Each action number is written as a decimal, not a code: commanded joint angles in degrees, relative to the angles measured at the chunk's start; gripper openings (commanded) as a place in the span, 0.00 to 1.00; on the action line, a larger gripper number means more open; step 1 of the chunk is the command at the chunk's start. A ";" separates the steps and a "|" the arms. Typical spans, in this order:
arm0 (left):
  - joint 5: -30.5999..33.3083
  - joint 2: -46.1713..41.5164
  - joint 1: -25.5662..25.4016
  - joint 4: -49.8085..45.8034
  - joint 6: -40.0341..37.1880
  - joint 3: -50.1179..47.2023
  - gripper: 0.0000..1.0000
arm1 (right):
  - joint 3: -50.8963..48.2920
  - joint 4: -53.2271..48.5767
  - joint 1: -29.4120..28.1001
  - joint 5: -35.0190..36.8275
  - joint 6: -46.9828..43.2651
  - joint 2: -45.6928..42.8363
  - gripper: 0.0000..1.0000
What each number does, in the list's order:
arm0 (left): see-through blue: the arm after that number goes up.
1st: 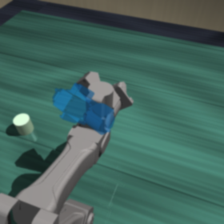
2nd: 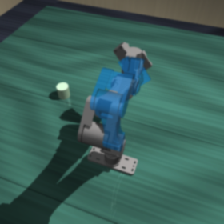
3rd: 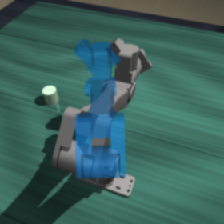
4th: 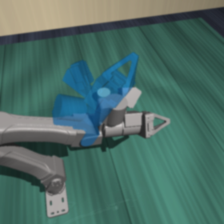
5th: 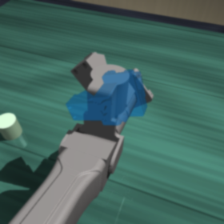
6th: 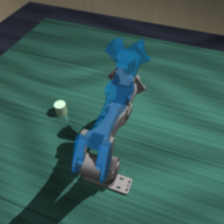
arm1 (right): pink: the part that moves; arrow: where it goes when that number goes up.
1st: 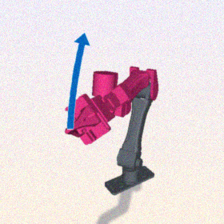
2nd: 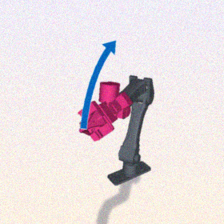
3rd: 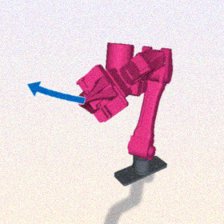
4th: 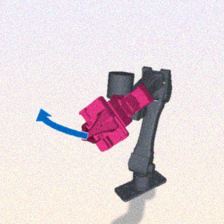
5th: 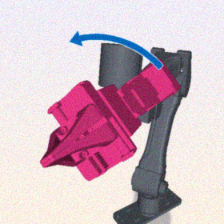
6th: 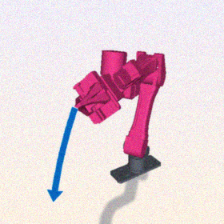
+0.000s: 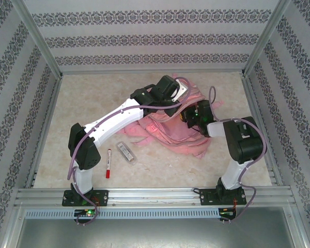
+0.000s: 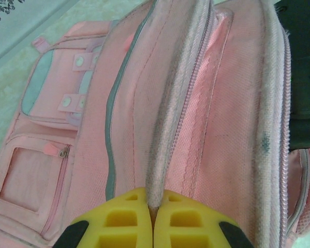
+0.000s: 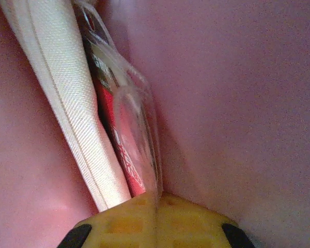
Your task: Pack the student bag
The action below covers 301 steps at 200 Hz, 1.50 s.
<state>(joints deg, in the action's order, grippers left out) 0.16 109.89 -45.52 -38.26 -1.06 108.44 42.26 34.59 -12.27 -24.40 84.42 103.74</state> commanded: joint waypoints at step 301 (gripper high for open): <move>-21.36 -37.58 24.12 5.83 27.12 -51.84 0.60 | 25.04 -61.12 -25.19 19.45 -80.88 -24.67 0.59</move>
<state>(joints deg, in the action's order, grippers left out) -16.40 73.58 -22.02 -31.14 22.96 60.01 64.31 -22.68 -35.68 -7.44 7.29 75.00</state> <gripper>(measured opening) 0.580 0.586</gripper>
